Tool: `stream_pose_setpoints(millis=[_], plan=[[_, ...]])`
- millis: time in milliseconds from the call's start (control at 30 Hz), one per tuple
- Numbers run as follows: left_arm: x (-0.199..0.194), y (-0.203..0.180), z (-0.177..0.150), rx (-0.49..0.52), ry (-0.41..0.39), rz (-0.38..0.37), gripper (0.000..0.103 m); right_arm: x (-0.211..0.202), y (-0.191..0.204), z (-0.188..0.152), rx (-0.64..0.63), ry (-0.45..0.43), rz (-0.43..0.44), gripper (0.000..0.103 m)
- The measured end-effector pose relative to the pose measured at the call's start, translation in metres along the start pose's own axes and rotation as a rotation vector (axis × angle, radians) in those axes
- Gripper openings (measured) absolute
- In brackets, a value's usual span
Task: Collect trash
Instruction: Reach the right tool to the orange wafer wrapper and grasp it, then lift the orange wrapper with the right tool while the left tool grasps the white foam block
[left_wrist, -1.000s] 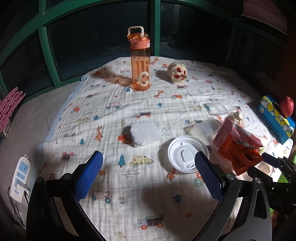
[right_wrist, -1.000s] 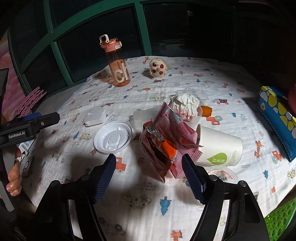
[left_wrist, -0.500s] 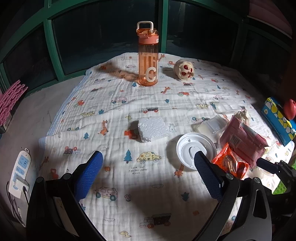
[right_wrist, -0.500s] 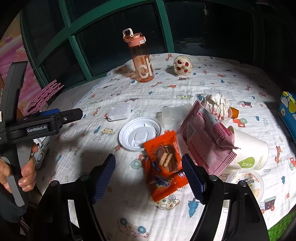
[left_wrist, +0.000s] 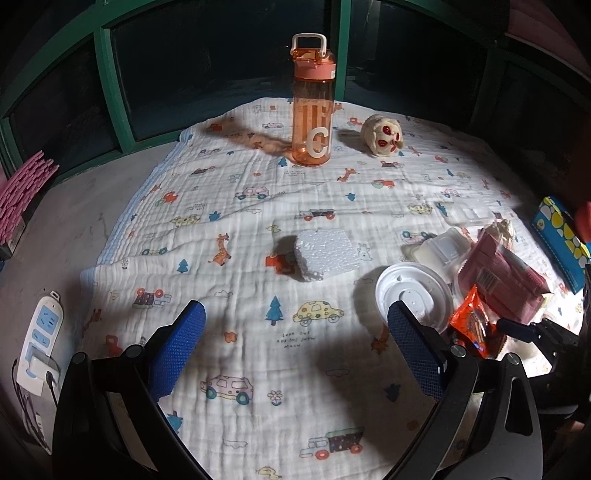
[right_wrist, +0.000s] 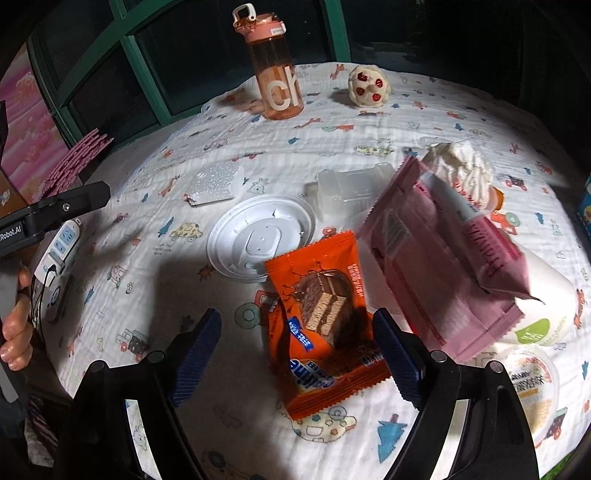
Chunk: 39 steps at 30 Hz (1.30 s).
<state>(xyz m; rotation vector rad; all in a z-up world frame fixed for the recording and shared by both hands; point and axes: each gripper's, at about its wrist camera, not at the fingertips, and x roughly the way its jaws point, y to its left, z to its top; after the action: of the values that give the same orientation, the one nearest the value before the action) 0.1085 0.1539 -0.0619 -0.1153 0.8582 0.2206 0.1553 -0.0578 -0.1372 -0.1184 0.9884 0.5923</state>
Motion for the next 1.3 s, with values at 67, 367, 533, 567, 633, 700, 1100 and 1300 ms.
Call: stream_pose_setpoints(millis=[67, 367, 533, 567, 633, 700, 1100, 1300], plan=[[0.003, 0.002, 0.0, -0.002, 0.007, -0.006, 0.097, 0.006, 0.001, 0.002, -0.013, 0.006, -0.008, 0.081], [0.015, -0.007, -0.002, 0.028, 0.039, -0.075, 0.094, 0.018, -0.002, 0.01, -0.008, 0.024, -0.012, 0.063], [0.03, -0.017, 0.003, 0.05, 0.06, -0.097, 0.088, 0.018, -0.01, 0.005, 0.036, 0.03, -0.014, 0.051], [0.033, -0.017, 0.004, 0.054, 0.063, -0.1, 0.088, 0.016, -0.011, 0.005, 0.041, 0.029, -0.006, 0.049], [0.042, -0.018, 0.01, 0.064, 0.069, -0.098, 0.088, 0.013, -0.012, 0.003, 0.045, 0.028, 0.004, 0.047], [0.055, -0.018, 0.017, 0.065, 0.084, -0.08, 0.088, 0.009, -0.012, 0.002, 0.053, 0.021, 0.004, 0.046], [0.124, -0.031, 0.046, 0.024, 0.178, 0.012, 0.088, -0.043, -0.008, -0.008, 0.123, -0.08, 0.046, 0.044], [0.142, -0.031, 0.046, 0.003, 0.209, -0.002, 0.085, -0.071, -0.013, -0.018, 0.17, -0.127, 0.048, 0.044]])
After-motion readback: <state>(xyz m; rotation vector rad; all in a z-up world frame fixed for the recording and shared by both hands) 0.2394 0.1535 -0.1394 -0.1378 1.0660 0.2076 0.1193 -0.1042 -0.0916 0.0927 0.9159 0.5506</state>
